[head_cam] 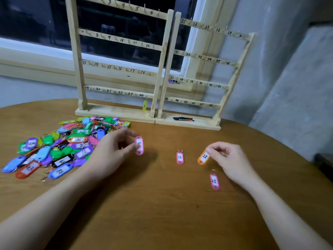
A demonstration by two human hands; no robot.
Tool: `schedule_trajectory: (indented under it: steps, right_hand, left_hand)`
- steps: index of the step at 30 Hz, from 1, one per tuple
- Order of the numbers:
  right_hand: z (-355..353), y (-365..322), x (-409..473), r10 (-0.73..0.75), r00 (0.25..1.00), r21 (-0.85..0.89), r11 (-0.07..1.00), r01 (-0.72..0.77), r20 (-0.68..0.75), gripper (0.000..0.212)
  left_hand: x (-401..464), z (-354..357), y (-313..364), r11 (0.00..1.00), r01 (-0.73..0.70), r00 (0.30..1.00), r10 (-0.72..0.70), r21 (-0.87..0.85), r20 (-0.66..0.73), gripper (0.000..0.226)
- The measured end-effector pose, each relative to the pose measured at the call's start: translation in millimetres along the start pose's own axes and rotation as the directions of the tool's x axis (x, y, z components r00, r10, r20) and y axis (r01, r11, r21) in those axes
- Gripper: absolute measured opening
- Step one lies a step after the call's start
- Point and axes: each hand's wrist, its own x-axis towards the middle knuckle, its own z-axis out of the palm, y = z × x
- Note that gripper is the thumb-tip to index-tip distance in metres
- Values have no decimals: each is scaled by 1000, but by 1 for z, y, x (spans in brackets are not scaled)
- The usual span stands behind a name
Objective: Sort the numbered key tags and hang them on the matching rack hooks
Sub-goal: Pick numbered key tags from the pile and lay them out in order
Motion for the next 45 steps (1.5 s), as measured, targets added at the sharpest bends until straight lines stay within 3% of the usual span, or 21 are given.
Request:
schedule_trajectory:
  steps: [5,12,23,26,37,45]
  right_hand:
    - [-18,34,-22,81,990,-81,994,-71,116,11]
    - [-20,56,-22,14,985,-146,989,11,172,19]
    - [-16,73,-9,-56,998,-14,998,56,33,20]
    - [-13,81,-3,-60,998,-81,995,57,-36,20]
    - [-12,83,2,-35,995,-88,996,27,-98,20]
    - [-4,46,-10,-139,989,-73,988,135,-49,23]
  left_hand:
    - [4,32,21,998,-2,999,4,-60,35,12]
    - [42,95,59,996,-14,987,0,87,158,4]
    - [136,198,61,954,12,936,-116,300,333,13]
    - [150,207,56,931,24,933,-152,365,327,17]
    - [161,198,45,883,14,942,-169,469,291,21]
    - [112,59,32,873,24,995,-67,487,71,13]
